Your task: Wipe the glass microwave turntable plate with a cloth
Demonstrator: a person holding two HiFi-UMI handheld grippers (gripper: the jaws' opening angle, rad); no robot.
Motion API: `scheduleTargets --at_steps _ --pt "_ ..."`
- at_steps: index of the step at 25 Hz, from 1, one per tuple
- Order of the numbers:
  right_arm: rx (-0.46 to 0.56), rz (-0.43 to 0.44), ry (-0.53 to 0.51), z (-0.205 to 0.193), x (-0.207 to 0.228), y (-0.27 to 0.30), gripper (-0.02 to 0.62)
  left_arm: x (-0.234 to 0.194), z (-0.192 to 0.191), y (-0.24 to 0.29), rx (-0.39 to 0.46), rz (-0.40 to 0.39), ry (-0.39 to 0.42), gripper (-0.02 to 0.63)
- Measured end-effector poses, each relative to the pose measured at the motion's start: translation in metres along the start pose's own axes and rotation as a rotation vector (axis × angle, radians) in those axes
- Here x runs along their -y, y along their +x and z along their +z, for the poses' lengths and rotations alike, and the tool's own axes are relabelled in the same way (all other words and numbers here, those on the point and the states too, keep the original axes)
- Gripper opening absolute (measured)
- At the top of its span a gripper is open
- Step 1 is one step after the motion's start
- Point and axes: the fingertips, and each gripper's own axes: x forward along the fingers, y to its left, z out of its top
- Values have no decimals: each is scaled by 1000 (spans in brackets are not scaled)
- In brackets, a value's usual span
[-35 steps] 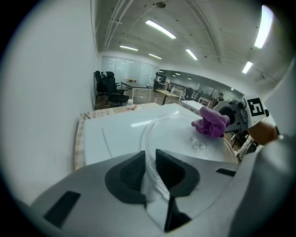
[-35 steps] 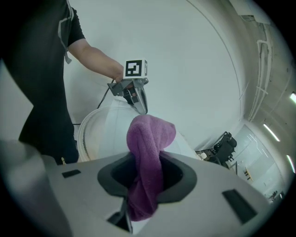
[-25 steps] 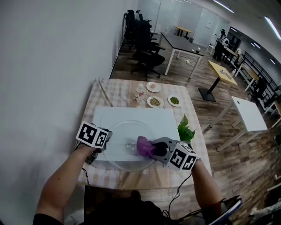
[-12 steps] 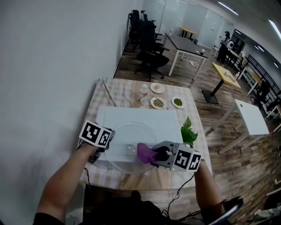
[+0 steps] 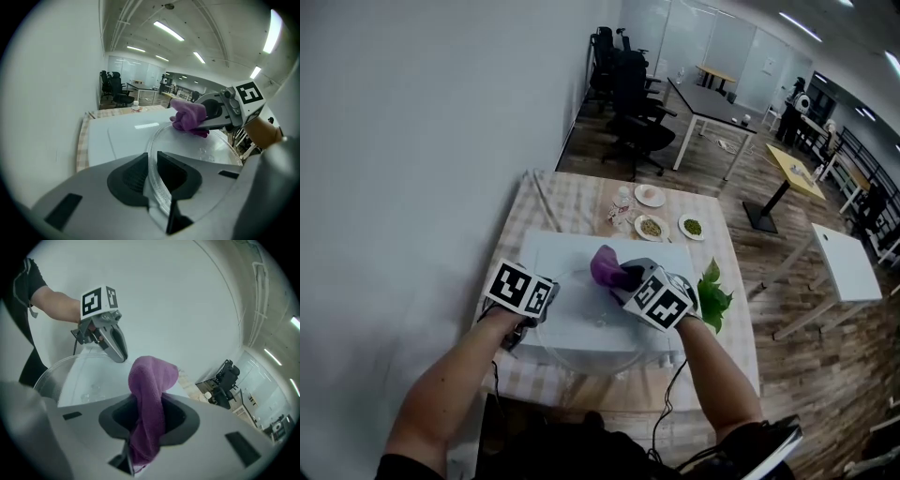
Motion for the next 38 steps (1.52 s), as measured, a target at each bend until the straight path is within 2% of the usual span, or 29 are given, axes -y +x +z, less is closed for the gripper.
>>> scheduleTargets --at_steps 3,8,21,26,31,34,36,38 --pt "-38 20 -28 0 -5 8 118 0 0 1 0 2 -2 71" --pt "-24 104 -67 4 -28 -6 118 0 1 -2 7 20 3 69" --pt "56 255 -126 4 -96 -43 120 -2 3 0 8 13 9 69" --pt "51 319 -196 3 -134 -60 120 -1 1 1 5 8 2 69" --pt "49 409 -207 7 -157 -71 120 -3 4 3 7 10 5 69" --pt "81 461 -140 15 -154 -75 120 -2 3 4 4 4 -1 69" --pt "117 415 -73 27 -130 -68 120 -2 4 4 6 8 2 69" --pt "136 315 -15 37 -93 -51 120 -2 4 4 10 12 7 69"
